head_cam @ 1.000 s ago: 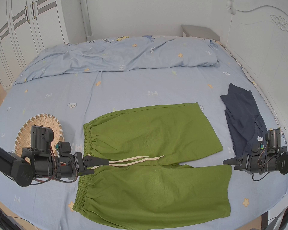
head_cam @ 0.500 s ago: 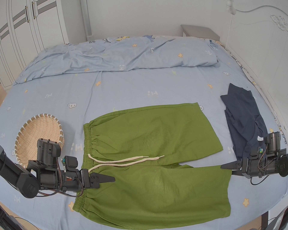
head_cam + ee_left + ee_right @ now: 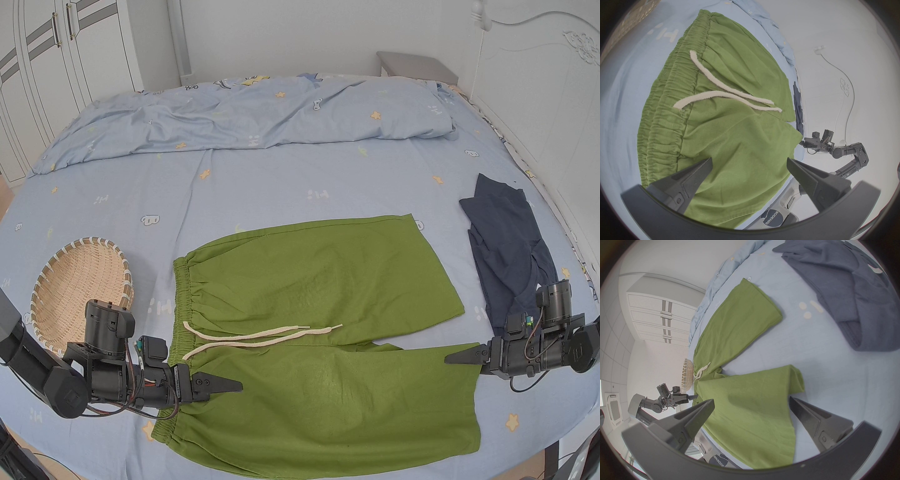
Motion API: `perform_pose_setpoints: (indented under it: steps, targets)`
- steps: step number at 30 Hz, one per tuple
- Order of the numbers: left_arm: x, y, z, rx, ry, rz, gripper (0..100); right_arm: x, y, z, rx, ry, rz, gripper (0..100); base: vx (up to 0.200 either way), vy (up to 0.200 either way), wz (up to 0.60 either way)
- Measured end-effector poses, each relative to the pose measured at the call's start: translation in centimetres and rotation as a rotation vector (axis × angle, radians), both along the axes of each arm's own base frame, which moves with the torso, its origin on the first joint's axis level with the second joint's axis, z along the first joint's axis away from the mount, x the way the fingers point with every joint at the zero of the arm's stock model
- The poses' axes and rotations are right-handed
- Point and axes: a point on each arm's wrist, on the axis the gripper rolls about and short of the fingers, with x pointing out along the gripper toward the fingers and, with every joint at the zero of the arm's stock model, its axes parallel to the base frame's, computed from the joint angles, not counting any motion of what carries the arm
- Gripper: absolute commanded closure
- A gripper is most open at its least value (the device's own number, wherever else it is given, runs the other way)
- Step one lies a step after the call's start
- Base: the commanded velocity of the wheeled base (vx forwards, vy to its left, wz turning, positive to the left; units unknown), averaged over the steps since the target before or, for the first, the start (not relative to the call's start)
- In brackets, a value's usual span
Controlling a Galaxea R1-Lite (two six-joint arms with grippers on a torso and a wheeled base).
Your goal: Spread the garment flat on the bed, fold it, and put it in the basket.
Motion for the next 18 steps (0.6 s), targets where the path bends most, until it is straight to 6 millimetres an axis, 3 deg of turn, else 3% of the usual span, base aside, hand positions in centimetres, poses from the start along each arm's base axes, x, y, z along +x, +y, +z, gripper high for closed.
perform_pose_setpoints:
  steps: [18]
  targets:
    - [0.0, 0.0, -2.6, 0.071, 0.028, -0.073, 0, 1.0, 0.1, 1.7, 0.046, -0.218, 0.027, 0, 0.000, 0.000, 0.00]
